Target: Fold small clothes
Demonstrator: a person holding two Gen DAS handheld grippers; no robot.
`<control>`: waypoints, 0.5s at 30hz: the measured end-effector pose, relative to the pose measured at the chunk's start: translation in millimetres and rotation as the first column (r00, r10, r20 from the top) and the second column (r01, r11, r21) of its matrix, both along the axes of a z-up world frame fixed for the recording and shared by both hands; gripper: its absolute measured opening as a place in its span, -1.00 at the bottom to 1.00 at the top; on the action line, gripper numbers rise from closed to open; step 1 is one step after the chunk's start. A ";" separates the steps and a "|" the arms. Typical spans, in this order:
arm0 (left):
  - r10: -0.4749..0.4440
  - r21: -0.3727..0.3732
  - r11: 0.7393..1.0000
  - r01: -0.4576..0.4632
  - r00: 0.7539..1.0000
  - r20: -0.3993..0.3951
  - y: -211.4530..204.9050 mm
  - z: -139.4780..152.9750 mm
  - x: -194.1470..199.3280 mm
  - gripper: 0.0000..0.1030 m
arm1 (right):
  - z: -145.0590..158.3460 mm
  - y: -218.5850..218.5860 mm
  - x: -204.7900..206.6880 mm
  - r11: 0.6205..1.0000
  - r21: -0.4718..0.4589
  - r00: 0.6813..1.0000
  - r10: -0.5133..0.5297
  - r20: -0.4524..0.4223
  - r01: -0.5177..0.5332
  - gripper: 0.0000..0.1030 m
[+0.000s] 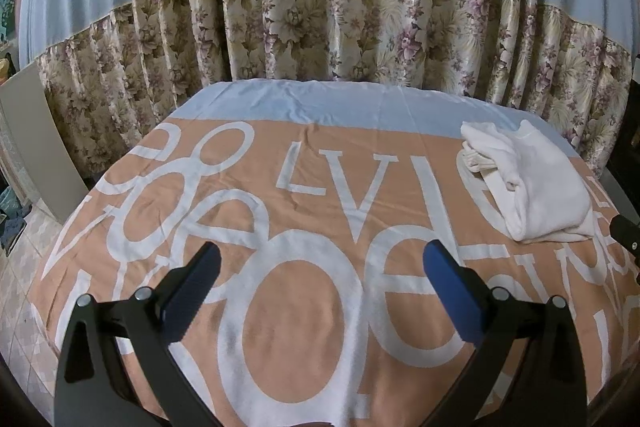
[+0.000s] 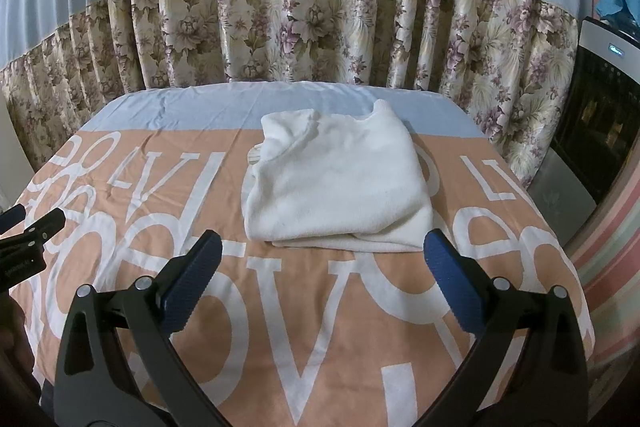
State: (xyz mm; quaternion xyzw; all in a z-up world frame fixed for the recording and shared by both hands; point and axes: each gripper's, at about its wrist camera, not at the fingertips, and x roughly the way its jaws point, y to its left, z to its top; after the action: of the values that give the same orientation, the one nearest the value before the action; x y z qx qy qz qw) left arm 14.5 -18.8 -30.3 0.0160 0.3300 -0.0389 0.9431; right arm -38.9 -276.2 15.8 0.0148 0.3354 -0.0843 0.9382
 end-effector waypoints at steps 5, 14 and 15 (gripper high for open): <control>-0.017 0.003 1.000 0.017 1.000 0.000 -1.7 -0.3 -1.0 0.97 | -0.8 0.0 -0.6 1.000 0.003 1.000 -0.001 0.001 0.001 0.94; -0.018 0.001 1.000 0.018 1.000 -0.003 -2.6 -0.5 -1.2 0.97 | -0.8 -0.3 -0.9 1.000 0.004 1.000 0.000 0.000 0.000 0.94; -0.019 0.001 1.000 0.019 1.000 -0.003 -2.1 -0.5 -1.2 0.97 | -1.1 0.1 -1.3 1.000 0.003 1.000 -0.001 0.001 0.001 0.94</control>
State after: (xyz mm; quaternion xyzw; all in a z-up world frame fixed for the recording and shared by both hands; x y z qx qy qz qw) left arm 13.4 -20.9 -30.8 0.0194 0.3314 -0.0476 0.9421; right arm -40.3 -276.1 14.7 0.0164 0.3352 -0.0842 0.9382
